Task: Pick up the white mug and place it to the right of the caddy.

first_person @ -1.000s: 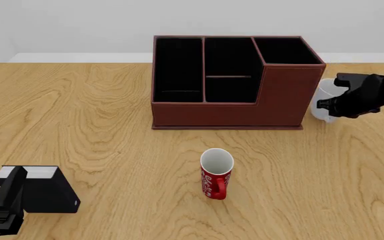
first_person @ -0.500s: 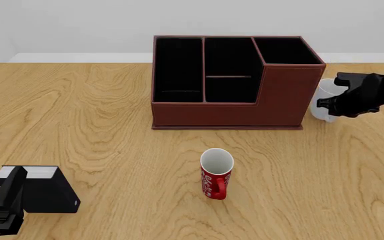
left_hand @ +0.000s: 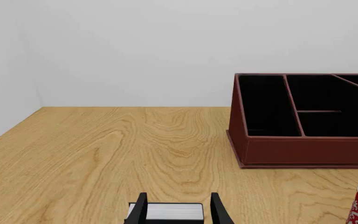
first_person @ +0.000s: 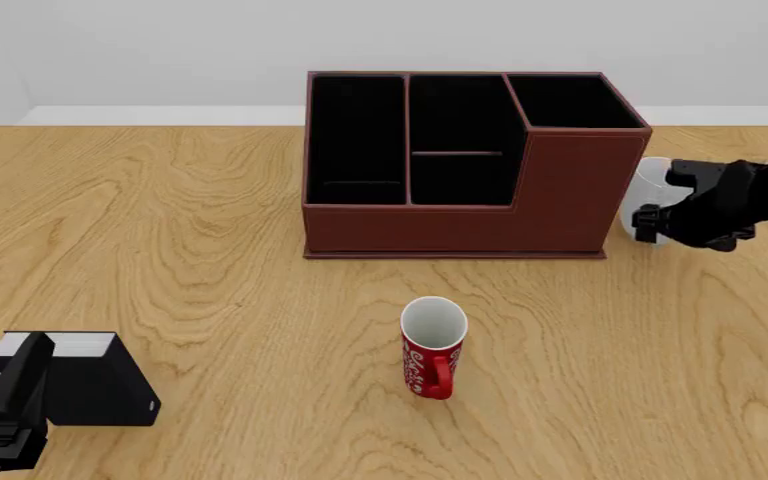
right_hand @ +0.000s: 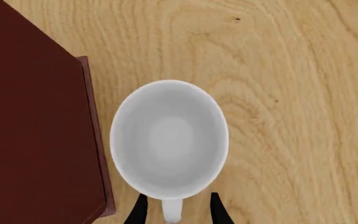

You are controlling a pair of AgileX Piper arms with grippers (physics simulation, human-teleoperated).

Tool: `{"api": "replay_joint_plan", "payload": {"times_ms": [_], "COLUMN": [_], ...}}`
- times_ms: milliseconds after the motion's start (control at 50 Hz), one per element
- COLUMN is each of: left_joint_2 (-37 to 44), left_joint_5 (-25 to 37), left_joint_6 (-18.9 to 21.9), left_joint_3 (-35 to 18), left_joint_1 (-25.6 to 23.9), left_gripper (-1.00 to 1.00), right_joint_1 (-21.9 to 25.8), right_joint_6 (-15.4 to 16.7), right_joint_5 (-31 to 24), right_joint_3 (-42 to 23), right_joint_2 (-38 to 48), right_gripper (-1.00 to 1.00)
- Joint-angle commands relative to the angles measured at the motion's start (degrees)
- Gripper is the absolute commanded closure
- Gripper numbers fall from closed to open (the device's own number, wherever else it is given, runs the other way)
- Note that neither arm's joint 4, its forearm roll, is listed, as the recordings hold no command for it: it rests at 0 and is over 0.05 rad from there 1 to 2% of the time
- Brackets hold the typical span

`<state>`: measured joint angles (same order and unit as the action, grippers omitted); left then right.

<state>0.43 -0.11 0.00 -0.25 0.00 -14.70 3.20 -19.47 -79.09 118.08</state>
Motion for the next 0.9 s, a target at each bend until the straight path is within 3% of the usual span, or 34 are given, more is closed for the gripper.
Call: {"api": "replay_joint_plan", "payload": {"times_ms": [20,900], "left_joint_2": [0.0,0.0], "left_joint_5": [0.0,0.0], "left_joint_6": [0.0,0.0], "left_joint_3": [0.0,0.0], "left_joint_1": [0.0,0.0], "left_gripper": [-1.00,-1.00], "right_joint_1": [-0.4,0.9], "right_joint_6": [-0.5,-1.0], "right_joint_5": [0.0,1.6], "right_joint_3": [0.0,3.8], "right_joint_2": [1.1,-1.2], "right_gripper": [-1.00,-1.00]}}
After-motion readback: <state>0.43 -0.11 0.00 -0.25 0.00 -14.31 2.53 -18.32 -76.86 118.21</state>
